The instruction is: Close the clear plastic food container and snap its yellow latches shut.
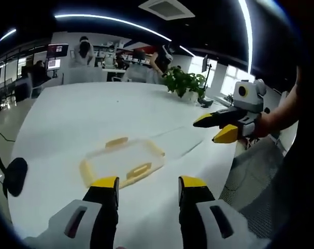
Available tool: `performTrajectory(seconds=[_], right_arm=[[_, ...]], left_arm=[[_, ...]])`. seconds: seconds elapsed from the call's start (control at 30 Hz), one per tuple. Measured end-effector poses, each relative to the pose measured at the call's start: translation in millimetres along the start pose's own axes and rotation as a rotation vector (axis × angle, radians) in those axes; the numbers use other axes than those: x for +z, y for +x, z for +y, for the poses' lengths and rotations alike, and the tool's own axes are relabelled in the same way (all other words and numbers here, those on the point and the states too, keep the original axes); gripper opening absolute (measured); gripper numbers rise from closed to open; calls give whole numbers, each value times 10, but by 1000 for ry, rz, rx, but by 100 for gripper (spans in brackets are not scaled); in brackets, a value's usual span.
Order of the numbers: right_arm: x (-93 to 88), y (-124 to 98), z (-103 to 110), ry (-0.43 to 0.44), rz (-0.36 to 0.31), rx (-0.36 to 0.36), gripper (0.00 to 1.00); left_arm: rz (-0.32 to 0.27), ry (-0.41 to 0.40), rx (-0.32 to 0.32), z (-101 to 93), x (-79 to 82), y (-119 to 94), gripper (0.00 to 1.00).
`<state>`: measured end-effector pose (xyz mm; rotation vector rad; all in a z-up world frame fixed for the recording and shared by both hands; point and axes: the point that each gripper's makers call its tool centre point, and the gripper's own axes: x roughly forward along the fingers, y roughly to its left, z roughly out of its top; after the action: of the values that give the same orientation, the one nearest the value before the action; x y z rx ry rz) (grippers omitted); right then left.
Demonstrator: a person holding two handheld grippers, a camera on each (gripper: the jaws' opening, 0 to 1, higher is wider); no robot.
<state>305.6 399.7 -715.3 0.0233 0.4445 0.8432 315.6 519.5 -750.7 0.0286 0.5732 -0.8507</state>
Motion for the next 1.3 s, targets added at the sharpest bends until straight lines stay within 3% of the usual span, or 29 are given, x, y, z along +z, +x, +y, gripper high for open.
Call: performTrajectory(seconds=[0.7,1.3], right_arm=[[-69,163,-56,-4,50,-39,43],[-93,253,-197,-22,90,-75,43]], left_arm=[[29,17,-34,215,8,49,48],[77,79,-79,377,-29,100,50]])
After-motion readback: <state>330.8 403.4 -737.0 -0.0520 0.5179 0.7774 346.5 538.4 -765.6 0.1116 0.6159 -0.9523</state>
